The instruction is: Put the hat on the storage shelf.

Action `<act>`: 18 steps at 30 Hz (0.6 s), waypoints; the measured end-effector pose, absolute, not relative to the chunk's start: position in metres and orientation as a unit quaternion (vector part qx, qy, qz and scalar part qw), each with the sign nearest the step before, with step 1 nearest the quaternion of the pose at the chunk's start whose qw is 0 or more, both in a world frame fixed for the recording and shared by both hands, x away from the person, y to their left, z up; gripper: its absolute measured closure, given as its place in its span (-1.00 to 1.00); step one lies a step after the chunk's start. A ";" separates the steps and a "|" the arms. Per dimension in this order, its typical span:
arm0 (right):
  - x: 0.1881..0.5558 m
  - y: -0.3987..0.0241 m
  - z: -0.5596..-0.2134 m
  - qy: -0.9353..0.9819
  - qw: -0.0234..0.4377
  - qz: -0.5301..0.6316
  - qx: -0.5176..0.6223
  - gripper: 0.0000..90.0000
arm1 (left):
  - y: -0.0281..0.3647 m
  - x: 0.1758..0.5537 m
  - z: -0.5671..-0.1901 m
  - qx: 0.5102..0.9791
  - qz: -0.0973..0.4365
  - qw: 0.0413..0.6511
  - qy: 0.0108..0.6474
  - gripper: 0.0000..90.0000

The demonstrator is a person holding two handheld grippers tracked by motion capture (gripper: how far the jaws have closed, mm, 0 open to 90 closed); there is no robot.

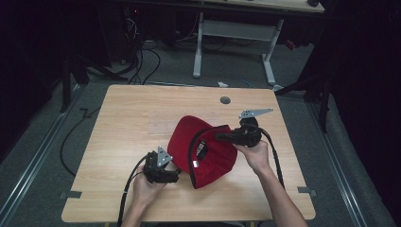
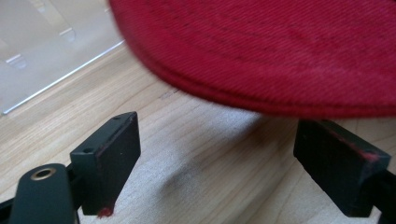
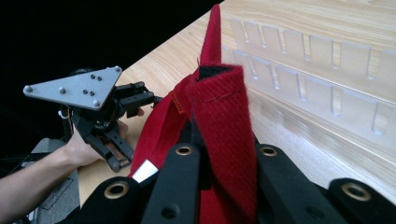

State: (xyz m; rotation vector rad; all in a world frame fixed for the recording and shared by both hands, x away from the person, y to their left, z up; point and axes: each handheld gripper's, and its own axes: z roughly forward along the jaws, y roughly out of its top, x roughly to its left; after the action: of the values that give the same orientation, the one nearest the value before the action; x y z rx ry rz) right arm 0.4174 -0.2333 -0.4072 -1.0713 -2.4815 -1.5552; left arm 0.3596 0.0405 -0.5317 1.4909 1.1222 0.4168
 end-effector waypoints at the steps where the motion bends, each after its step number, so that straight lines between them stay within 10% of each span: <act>1: 0.417 -0.232 -0.407 -0.795 0.014 -0.498 -0.345 0.90 | 0.040 0.359 -0.531 0.635 0.179 0.581 0.477 -0.67; 18: 0.421 -0.228 -0.423 -0.806 -0.002 -0.451 -0.384 0.90 | 0.043 0.351 -0.515 0.604 0.217 0.611 0.463 -0.71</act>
State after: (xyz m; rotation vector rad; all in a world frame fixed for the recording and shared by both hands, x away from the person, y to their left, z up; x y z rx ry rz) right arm 0.4207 -0.2282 -0.4227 -1.2074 -2.5361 -1.4177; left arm 0.3507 0.0434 -0.5150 1.3944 1.0687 0.5008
